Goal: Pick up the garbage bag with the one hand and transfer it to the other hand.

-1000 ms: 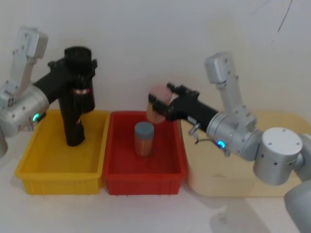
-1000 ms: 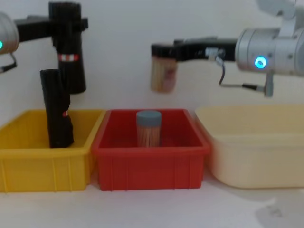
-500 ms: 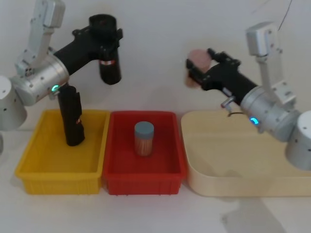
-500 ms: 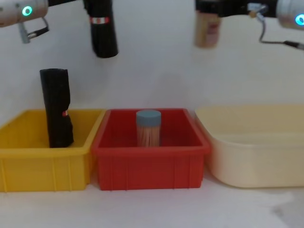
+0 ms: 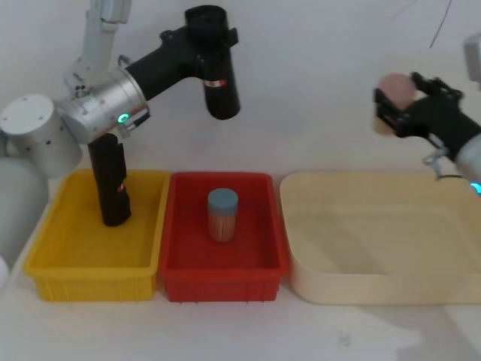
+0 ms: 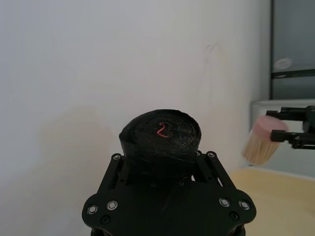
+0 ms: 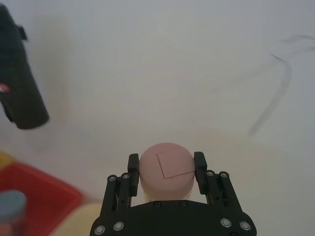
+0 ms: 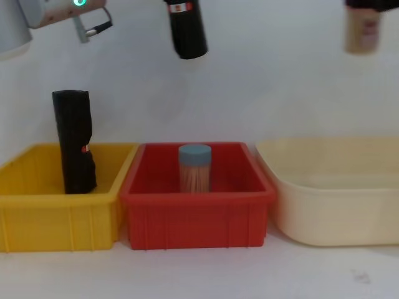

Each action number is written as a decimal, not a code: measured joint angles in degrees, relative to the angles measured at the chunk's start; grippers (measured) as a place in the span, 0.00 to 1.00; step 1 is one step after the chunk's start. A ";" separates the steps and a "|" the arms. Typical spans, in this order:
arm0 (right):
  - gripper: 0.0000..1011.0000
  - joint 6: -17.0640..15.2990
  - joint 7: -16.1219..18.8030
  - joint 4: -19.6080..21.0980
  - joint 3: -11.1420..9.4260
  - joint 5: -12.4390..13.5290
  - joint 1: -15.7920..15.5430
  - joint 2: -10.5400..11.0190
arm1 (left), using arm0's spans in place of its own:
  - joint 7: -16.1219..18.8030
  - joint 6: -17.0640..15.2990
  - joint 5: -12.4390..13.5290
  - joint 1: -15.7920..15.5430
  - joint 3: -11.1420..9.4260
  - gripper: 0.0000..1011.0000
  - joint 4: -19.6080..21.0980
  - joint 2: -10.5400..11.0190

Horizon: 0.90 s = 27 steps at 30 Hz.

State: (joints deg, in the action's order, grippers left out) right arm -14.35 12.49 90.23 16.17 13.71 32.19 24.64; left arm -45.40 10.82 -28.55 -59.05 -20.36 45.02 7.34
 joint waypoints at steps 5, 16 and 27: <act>0.65 -3.81 -0.25 2.86 -3.06 0.14 -2.79 3.31 | -5.40 1.78 -2.22 -4.00 -0.11 0.43 -7.70 -3.05; 0.65 -10.06 2.62 6.62 -7.86 3.06 -7.90 8.16 | -14.81 6.53 -8.43 -12.89 -2.40 0.43 -25.40 -8.54; 0.71 -11.81 7.26 7.85 -9.31 7.02 -10.73 9.55 | -18.87 8.62 -11.22 -16.82 -3.55 0.43 -33.20 -10.96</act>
State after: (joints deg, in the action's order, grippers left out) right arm -26.16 19.74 98.08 6.86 20.73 21.46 34.20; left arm -64.27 19.45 -39.77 -75.87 -23.91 11.82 -3.63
